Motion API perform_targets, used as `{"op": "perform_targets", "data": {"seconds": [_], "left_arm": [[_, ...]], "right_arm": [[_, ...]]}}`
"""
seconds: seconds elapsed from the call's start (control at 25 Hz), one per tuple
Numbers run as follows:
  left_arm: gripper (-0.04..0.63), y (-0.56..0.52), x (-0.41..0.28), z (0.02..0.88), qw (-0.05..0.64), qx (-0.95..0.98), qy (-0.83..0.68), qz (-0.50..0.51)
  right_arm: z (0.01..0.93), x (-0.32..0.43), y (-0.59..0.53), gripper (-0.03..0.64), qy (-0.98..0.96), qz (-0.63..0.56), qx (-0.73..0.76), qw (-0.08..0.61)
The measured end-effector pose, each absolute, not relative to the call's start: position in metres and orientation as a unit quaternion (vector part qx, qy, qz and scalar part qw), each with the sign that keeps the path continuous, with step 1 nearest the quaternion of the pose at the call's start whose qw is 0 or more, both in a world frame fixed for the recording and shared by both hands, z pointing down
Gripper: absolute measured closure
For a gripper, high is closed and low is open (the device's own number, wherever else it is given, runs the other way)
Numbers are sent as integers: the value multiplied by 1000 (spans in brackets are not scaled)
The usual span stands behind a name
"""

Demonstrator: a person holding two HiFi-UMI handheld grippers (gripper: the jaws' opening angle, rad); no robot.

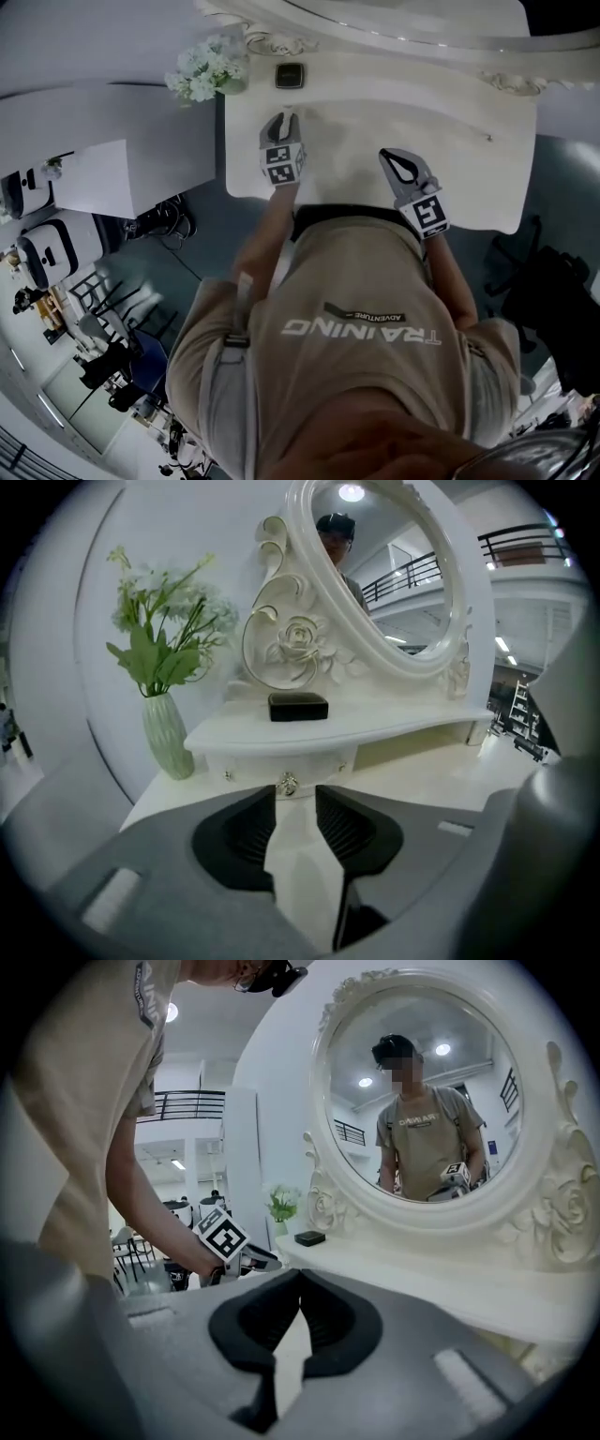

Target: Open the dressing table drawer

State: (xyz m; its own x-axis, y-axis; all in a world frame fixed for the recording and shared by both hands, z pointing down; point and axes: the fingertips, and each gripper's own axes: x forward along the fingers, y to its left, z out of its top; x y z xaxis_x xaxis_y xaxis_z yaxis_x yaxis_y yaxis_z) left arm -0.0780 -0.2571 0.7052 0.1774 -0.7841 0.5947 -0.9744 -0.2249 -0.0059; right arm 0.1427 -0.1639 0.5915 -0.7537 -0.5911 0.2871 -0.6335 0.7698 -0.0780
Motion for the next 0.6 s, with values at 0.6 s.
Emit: {"op": "perform_targets", "data": {"seconds": [0.6], "left_arm": [[492, -293, -86, 725, 172, 738, -600, 256]], "right_arm": [[601, 149, -179, 614, -919, 126, 350, 132]]}}
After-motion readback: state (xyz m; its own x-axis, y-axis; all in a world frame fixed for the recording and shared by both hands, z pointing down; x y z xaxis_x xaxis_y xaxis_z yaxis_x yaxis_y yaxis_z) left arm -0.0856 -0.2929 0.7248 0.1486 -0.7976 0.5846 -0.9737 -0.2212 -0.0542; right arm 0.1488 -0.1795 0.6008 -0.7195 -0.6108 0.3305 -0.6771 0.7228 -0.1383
